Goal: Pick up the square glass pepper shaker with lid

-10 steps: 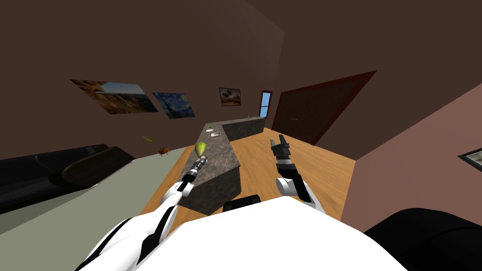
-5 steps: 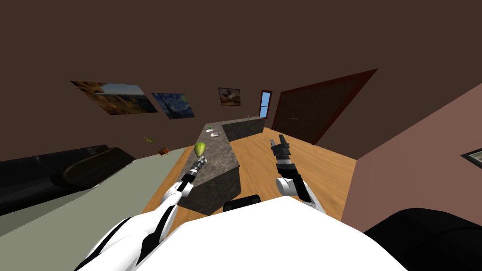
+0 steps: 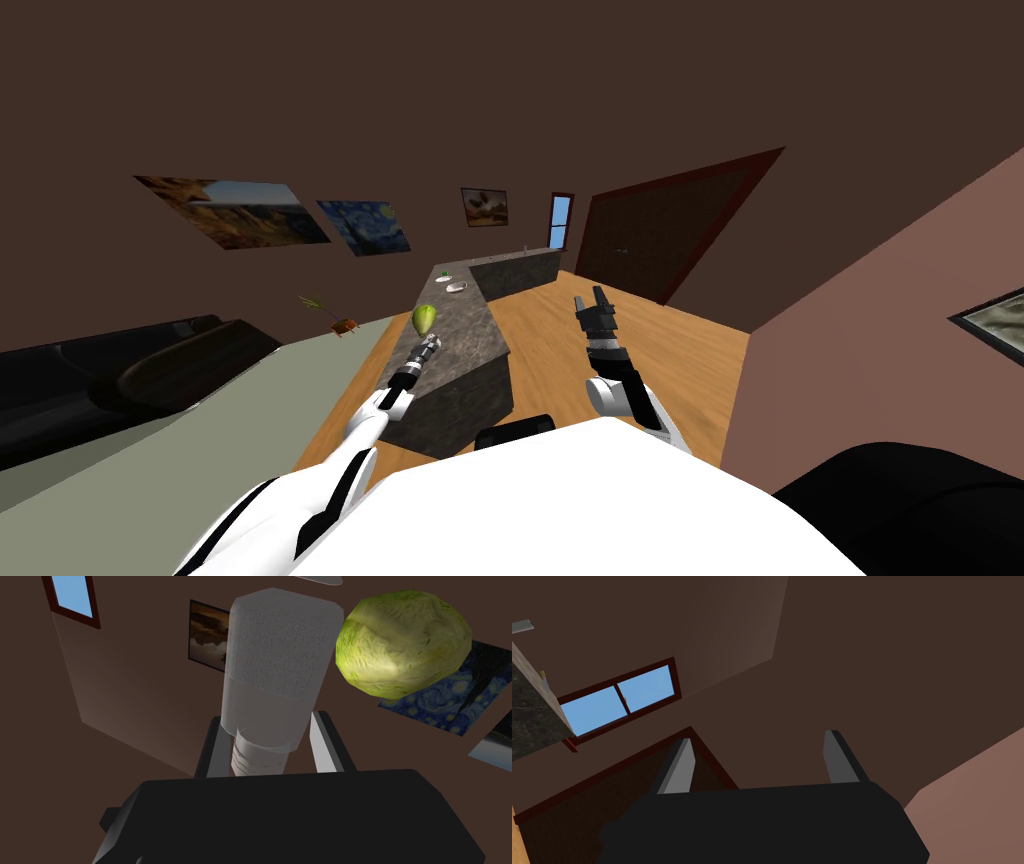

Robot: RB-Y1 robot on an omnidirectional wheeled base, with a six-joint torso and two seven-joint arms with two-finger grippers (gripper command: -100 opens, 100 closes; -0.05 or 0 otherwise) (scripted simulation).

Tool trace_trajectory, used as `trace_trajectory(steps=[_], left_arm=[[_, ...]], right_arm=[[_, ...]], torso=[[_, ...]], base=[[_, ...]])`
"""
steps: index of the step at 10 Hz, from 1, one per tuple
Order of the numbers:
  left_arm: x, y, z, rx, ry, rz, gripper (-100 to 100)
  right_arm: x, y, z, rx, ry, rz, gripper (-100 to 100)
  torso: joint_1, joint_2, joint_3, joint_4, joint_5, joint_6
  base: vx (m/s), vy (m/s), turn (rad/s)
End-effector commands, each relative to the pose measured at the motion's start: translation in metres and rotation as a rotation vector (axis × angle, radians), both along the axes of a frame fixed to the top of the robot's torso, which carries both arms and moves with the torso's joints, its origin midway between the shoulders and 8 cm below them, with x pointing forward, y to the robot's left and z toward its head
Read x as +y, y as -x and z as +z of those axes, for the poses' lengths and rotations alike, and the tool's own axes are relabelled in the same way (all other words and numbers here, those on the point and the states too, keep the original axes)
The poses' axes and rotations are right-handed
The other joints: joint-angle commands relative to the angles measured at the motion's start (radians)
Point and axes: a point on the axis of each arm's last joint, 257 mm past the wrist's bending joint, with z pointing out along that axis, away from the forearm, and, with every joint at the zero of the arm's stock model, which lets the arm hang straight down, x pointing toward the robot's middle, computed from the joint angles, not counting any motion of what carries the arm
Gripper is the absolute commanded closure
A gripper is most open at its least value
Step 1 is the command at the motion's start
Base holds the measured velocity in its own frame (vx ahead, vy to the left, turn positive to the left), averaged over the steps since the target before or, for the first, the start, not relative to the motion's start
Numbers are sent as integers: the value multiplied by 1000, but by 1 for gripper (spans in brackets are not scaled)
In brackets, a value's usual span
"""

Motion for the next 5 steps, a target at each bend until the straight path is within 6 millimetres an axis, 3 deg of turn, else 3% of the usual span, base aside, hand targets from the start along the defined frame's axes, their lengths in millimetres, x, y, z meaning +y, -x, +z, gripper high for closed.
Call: trace_trajectory(steps=[1,2,3,4,5], left_arm=[[-10,11,-23,39,7,21,100],[-16,2,-4,-4,0,5,100],[-15,15,-27,42,8,32,100],[-21,18,-26,38,8,44,100],[-25,10,-6,-5,1,30,100]], right_arm=[[0,0,0,0,0,0,0],[0,0,0,0,0,0,0],[0,0,0,0,0,0,0],[0,0,0,0,0,0,0],[0,0,0,0,0,0,0]], torso=[[0,0,0,0,0,0],[2,0,-3,-5,4,0],[0,-1,-3,-6,4,-1],[-1,-1,-5,-9,6,-1],[0,-1,-6,-12,9,0]], base=[[-28,148,-197],[-38,85,-49],[-32,63,-74],[-37,95,-139],[-33,67,-71]])
